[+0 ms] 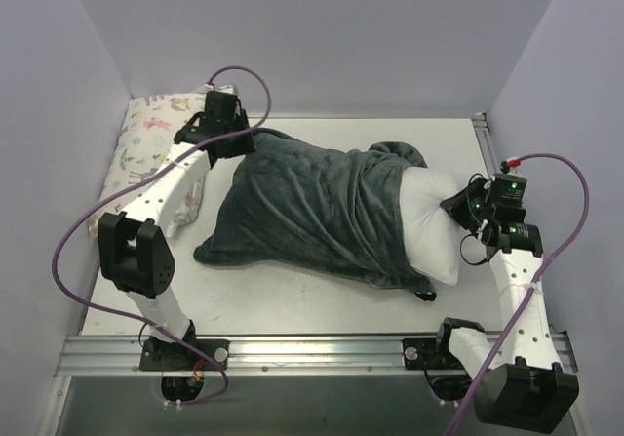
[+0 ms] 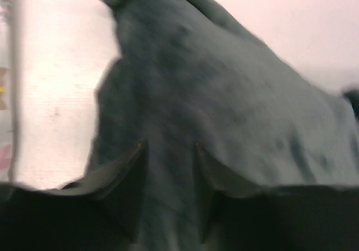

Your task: Remove the pillowcase from the pillow

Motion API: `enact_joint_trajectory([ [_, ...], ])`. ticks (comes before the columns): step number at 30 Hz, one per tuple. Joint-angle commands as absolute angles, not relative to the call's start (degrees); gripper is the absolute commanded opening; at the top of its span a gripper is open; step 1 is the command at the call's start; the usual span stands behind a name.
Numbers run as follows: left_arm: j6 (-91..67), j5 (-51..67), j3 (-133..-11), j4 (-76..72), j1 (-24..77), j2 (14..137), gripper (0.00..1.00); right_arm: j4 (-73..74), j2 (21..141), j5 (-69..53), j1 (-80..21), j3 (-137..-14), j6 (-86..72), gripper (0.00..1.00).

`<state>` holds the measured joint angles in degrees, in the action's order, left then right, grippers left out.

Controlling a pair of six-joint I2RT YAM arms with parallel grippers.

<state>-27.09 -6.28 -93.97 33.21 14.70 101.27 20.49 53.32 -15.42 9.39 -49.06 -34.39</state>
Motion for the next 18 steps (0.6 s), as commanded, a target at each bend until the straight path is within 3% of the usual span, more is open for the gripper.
enact_joint_trajectory([
  [1, -25.39, -3.51, -92.29, 31.99, 22.49, 93.88, 0.47, 16.97, 55.10, -15.21, 8.79, -49.22, -33.66, 0.00],
  [2, -25.84, -3.86, -91.15, 31.38, 23.28, 92.48, 0.66, 16.88, 55.37, -15.03, 8.70, -49.13, -33.49, 0.00],
  [5, -27.77, -8.08, -86.06, 31.20, 28.02, 85.71, 0.80, 16.35, 55.90, -14.94, 8.26, -48.96, -33.40, 0.00],
  [9, -34.52, -11.85, -75.35, 29.62, 34.26, 75.09, 0.81, 16.17, 56.16, -13.45, 5.90, -48.78, -32.96, 0.00],
  [15, -52.97, -29.60, -58.29, 28.75, 51.14, 65.58, 0.82, 16.17, 54.93, -10.20, 0.71, -48.60, -32.61, 0.00],
  [18, -58.18, -32.26, -48.02, 18.93, 54.49, 62.42, 0.85, 16.17, 55.02, -9.93, -0.95, -48.16, -32.61, 0.00],
])
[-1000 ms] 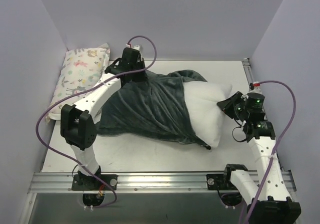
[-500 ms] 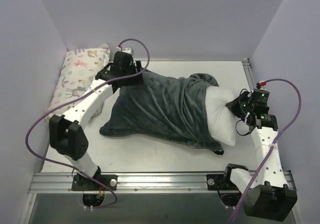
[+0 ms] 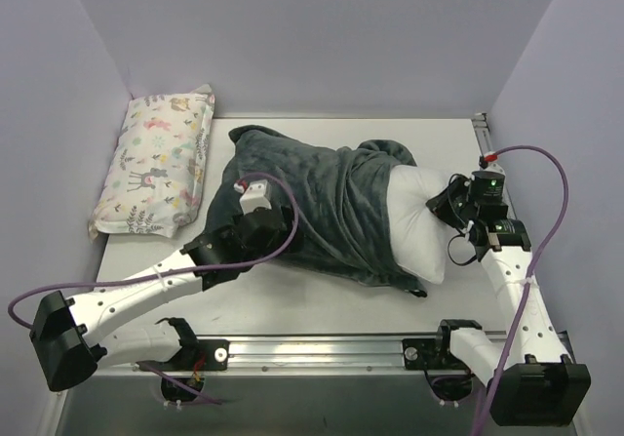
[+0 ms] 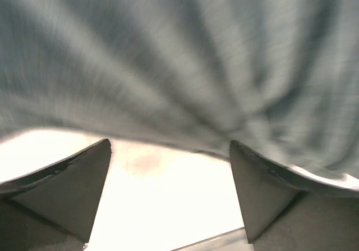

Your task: Remove the pillowcase from the pillow

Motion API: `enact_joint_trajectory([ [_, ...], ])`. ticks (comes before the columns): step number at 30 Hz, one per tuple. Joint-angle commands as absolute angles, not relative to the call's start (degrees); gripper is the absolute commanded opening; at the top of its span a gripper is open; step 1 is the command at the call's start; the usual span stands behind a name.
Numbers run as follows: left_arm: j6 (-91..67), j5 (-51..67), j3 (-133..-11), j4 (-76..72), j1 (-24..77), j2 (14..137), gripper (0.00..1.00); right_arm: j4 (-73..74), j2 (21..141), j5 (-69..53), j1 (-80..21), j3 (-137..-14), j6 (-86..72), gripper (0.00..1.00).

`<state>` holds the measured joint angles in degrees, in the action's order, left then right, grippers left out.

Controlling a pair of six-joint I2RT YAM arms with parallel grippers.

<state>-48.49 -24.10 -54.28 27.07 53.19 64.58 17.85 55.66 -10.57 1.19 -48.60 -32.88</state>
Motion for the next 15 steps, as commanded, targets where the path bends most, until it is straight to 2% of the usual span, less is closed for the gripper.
enact_joint_trajectory([
  [1, -58.18, -31.82, -45.81, 15.50, 54.58, 61.79, 0.97, 16.26, 55.19, -9.67, -1.05, -48.08, -32.43, 0.00],
  [3, -56.78, -32.25, -40.62, 5.65, 54.14, 61.09, 0.97, 16.26, 55.02, -9.58, -1.14, -47.99, -32.26, 0.00],
  [8, -50.99, -32.17, -38.41, -3.94, 52.56, 60.82, 0.97, 18.28, 53.79, -8.09, -0.88, -49.57, -31.03, 0.00],
  [10, -48.53, -29.11, -37.09, -8.15, 50.28, 60.82, 0.93, 18.63, 53.70, -8.43, -0.79, -49.92, -31.03, 0.00],
  [11, -47.99, -28.05, -36.83, -9.30, 49.66, 60.65, 0.83, 18.81, 53.70, -8.87, -0.79, -50.01, -31.03, 0.00],
  [13, -46.94, -27.07, -36.21, -10.45, 48.52, 60.47, 0.71, 18.98, 53.61, -8.96, -0.79, -50.27, -31.11, 0.00],
  [14, -46.59, -26.90, -36.21, -10.28, 48.08, 60.64, 0.55, 18.90, 53.61, -8.88, -0.88, -50.36, -31.11, 0.00],
  [15, -46.41, -26.02, -36.38, -9.94, 47.38, 60.82, 0.48, 18.90, 53.53, -8.88, -0.79, -50.62, -31.11, 0.00],
])
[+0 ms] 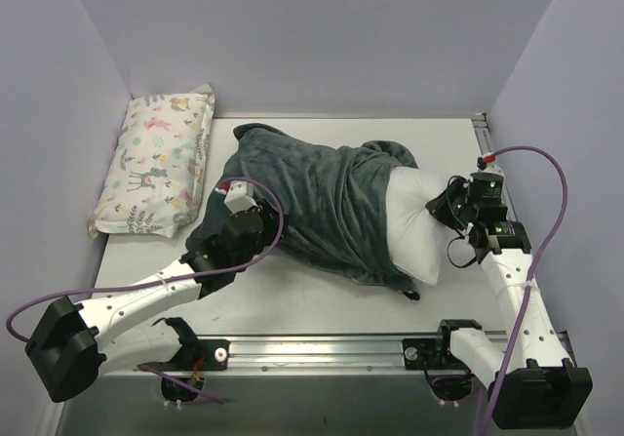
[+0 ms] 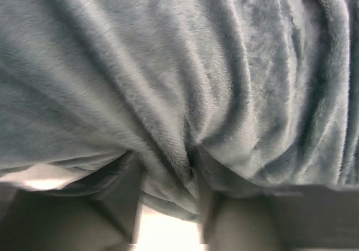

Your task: Remove the pillowcase from the pillow

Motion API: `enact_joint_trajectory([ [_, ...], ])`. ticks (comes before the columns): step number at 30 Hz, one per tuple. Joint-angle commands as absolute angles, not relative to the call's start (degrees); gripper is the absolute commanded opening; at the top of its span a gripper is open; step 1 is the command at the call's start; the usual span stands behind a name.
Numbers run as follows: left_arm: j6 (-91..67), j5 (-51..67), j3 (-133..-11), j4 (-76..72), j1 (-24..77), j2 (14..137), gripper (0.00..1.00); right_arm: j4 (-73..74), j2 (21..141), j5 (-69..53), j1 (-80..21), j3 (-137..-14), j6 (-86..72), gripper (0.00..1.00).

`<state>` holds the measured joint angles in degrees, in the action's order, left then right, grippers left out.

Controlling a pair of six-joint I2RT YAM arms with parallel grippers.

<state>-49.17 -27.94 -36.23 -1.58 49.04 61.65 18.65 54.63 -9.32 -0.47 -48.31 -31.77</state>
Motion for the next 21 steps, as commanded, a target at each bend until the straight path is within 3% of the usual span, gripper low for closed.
enact_joint_trajectory([
  [1, -46.15, -25.41, -36.73, -8.80, 45.81, 60.99, 0.41, 19.07, 53.61, -8.88, -0.79, -50.80, -31.03, 0.00],
  [2, -46.14, -24.88, -37.00, -7.83, 44.66, 61.08, 0.34, 19.16, 53.70, -8.96, -0.62, -51.06, -31.03, 0.00],
  [3, -46.14, -24.26, -37.35, -6.52, 43.69, 60.82, 0.19, 19.42, 53.96, -8.88, -0.53, -51.67, -30.85, 0.00],
  [5, -45.88, -24.95, -38.67, -1.69, 40.88, 59.16, 0.03, 19.86, 54.23, -9.49, -0.09, -52.47, -30.67, 0.00],
  [11, -41.41, -31.64, -47.61, 17.47, 27.91, 55.37, 0.00, 21.44, 55.55, -14.51, 9.66, -57.30, -31.38, 0.00],
  [18, -37.36, -22.86, -52.81, 22.32, 4.52, 58.09, 0.00, 21.88, 59.23, -16.96, 14.67, -59.68, -32.87, 0.00],
  [21, -36.48, -18.03, -54.66, 22.41, 2.54, 61.95, 0.00, 21.71, 60.72, -18.54, 14.94, -59.77, -33.05, 0.00],
])
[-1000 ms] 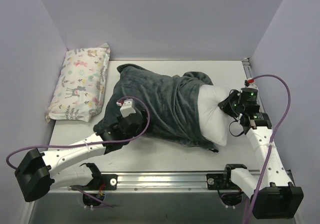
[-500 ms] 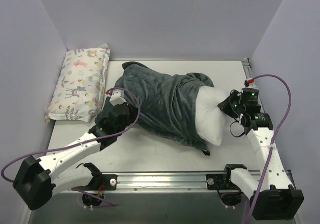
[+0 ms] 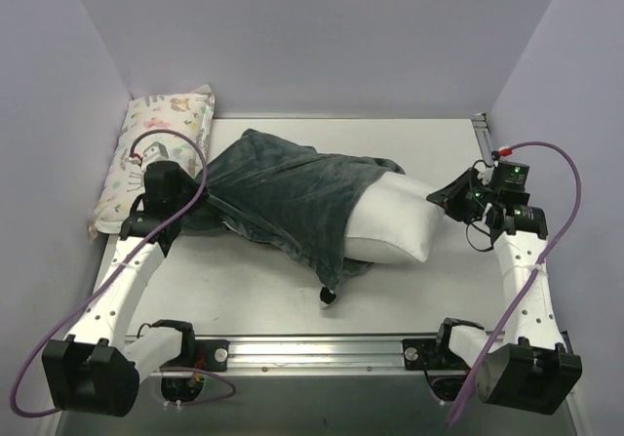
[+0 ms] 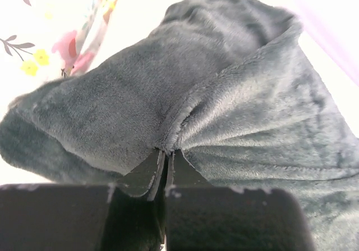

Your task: Remove the pillowcase from the pillow

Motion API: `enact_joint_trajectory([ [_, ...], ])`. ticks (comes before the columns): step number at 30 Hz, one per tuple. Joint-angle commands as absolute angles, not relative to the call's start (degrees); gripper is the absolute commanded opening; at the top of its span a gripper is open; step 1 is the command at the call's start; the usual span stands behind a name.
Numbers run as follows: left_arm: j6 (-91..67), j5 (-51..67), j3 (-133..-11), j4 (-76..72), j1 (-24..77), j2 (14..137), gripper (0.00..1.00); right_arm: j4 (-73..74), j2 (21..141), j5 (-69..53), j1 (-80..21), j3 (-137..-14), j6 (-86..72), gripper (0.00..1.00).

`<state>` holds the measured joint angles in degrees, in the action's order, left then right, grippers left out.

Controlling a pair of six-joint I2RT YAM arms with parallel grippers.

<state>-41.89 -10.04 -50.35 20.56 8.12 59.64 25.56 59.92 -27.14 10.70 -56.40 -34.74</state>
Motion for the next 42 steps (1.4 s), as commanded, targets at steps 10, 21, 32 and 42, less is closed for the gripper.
enact_joint_trajectory([
  [10, -31.38, -23.82, -61.26, 22.94, 20.29, 69.61, 0.00, 21.71, 59.69, -16.89, 3.70, -58.71, -25.94, 0.69],
  [21, -31.46, -23.91, -62.84, 24.52, 24.17, 70.13, 0.00, 31.46, 42.90, 7.35, -20.36, -56.16, -21.62, 1.00],
  [32, -30.76, -22.94, -64.24, 24.87, 24.96, 71.98, 0.00, 37.00, 41.13, 12.64, -41.79, -58.10, -12.66, 1.00],
  [42, -29.01, -20.22, -69.34, 26.80, 25.05, 74.97, 0.00, 42.97, 54.82, 36.46, -64.25, -58.36, -11.60, 1.00],
])
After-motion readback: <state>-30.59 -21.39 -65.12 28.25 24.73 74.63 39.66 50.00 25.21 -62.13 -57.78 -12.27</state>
